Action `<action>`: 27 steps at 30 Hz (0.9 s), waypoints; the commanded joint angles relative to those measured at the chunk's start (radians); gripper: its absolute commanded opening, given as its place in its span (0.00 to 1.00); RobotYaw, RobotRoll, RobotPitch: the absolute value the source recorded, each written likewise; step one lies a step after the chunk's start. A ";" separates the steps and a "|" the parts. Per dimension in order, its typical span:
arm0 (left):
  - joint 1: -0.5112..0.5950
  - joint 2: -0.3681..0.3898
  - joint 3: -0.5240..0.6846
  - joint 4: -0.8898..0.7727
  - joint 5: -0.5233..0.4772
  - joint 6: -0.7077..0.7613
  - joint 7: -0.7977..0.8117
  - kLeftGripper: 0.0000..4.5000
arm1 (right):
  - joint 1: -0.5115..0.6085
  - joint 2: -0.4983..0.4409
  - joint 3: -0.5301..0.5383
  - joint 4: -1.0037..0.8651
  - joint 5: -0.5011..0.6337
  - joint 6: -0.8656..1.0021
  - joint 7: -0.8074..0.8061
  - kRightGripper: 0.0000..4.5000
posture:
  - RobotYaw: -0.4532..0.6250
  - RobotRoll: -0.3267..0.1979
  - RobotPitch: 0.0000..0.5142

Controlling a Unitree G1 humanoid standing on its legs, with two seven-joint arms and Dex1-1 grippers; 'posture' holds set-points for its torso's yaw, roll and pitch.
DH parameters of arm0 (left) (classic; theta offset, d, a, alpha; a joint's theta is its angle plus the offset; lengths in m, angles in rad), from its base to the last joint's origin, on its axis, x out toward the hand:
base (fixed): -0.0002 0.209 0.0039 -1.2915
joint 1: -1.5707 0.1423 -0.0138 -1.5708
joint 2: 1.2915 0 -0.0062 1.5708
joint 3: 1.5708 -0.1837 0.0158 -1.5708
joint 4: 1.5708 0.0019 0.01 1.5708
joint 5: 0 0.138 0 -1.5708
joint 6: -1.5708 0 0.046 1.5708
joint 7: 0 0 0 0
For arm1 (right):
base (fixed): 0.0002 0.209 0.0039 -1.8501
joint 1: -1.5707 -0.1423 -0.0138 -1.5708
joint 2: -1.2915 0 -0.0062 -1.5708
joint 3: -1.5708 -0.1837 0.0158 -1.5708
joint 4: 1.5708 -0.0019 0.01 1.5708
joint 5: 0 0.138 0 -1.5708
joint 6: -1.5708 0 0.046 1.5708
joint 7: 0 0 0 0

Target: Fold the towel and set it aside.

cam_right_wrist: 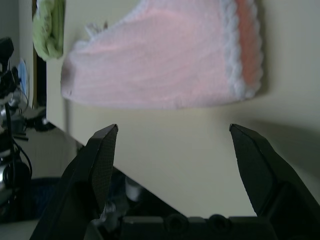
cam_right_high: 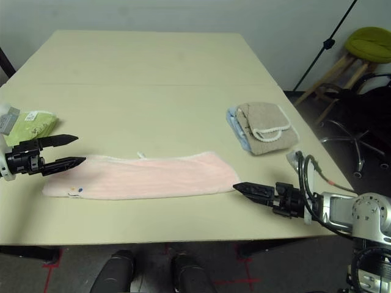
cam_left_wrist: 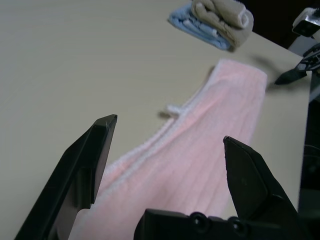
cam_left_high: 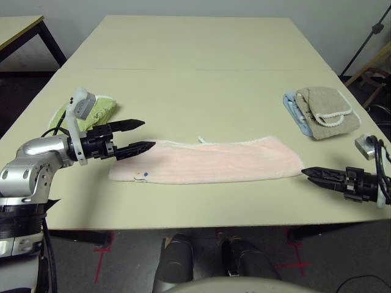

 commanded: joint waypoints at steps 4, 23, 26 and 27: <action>0.048 0.009 -0.015 0.042 0.083 -0.172 -0.030 1.00 | 0.062 0.072 -0.067 -0.060 0.028 0.039 -0.099 1.00 | 0.59 0.62 0.30; 0.028 0.021 -0.046 0.117 0.101 -0.251 -0.133 1.00 | -0.024 0.360 -0.093 -0.049 -0.029 -0.079 -0.356 1.00 | 0.57 0.62 0.30; 0.028 0.021 -0.046 0.117 0.101 -0.251 -0.133 1.00 | -0.023 0.359 -0.091 -0.048 -0.024 -0.082 -0.361 1.00 | 0.57 0.62 0.30; 0.021 0.021 -0.050 0.120 0.102 -0.248 -0.133 1.00 | -0.012 0.355 -0.082 -0.038 -0.051 -0.154 -0.357 0.96 | 0.57 0.62 0.30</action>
